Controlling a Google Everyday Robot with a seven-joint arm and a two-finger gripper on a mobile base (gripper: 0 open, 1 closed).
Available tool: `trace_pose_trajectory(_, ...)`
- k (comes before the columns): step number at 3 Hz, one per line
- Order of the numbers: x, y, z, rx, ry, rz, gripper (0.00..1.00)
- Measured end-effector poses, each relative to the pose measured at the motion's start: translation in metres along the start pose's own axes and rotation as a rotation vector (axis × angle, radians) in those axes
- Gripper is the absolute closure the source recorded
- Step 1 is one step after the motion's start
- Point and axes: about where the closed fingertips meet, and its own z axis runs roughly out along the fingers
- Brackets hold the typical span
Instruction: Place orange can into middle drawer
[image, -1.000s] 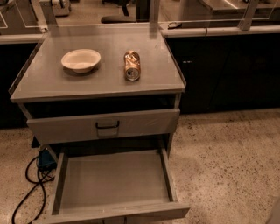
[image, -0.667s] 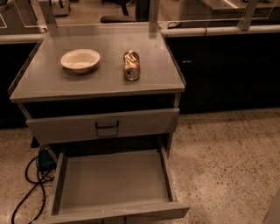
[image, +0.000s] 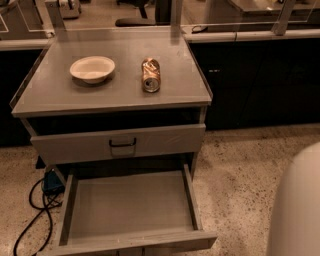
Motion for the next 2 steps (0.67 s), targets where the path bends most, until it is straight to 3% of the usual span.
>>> trace_pose_trajectory(1, 0.029, 0.006, 0.044, -0.060, 0.055, 0.005, 0.00)
trace_pose_trajectory(2, 0.023, 0.029, 0.086, -0.175, 0.049, -0.064, 0.00)
